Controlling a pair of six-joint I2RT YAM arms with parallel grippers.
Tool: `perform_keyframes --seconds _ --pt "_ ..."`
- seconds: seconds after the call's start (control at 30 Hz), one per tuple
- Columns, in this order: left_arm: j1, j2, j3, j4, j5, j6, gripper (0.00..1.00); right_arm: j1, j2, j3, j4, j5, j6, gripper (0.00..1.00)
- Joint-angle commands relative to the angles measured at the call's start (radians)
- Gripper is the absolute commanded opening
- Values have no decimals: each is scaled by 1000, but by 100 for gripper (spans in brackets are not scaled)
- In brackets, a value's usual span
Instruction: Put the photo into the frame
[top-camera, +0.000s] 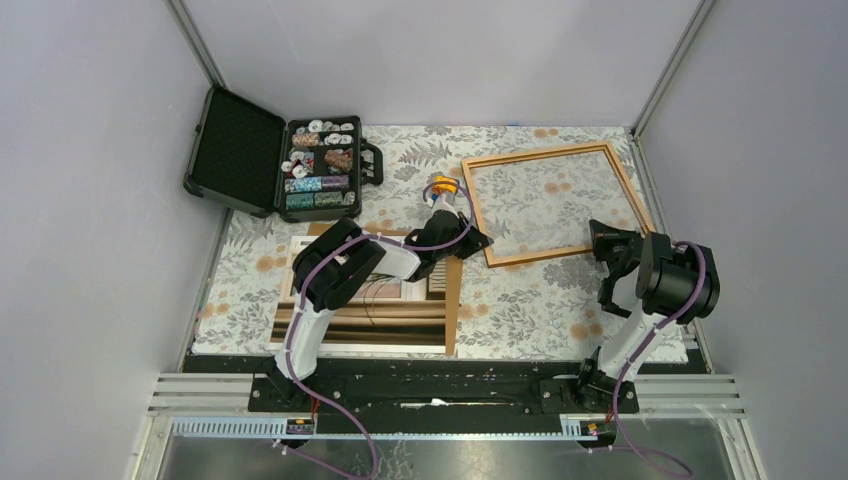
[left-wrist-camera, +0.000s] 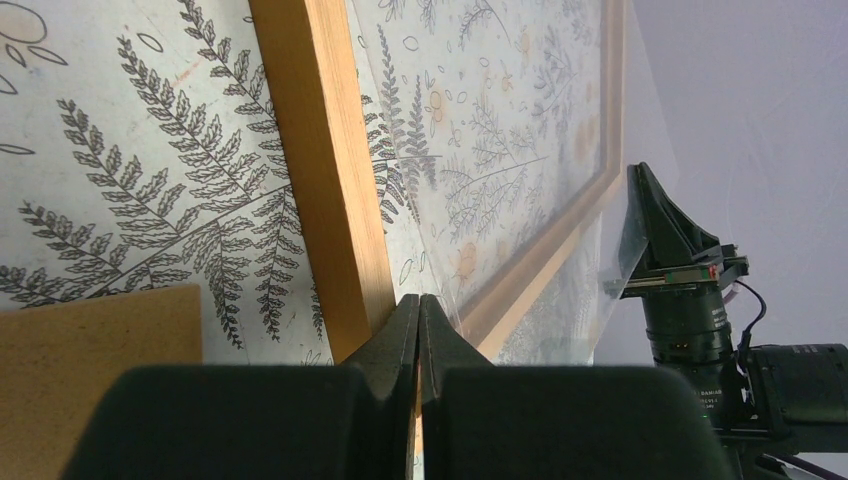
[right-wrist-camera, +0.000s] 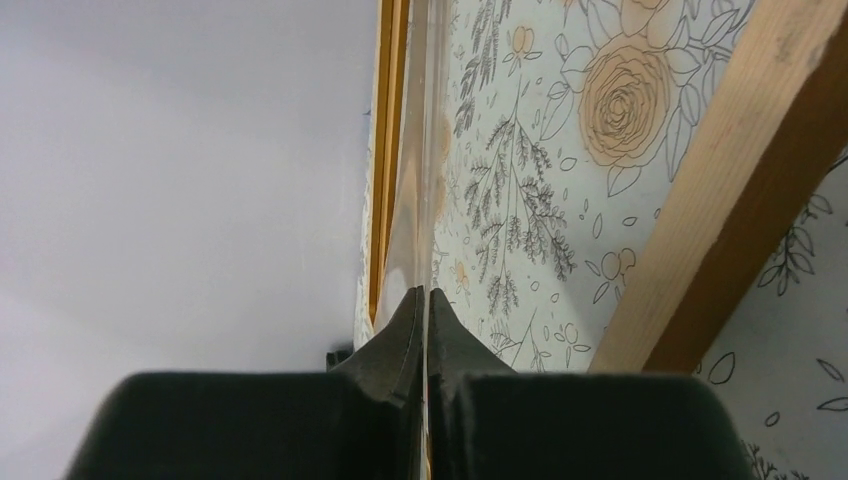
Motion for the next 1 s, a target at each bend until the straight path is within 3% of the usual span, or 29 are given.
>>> perform_keyframes --seconds 0.0,0.37,0.97 --pt "14 18 -25 -173 -53 39 0 -2 -44 -18 102 -47 -30 0" --pt "14 16 -27 -170 -51 40 0 -1 -85 -23 191 -73 -76 0" --pt "14 14 -29 -168 -57 45 0 1 15 41 236 -20 -85 0"
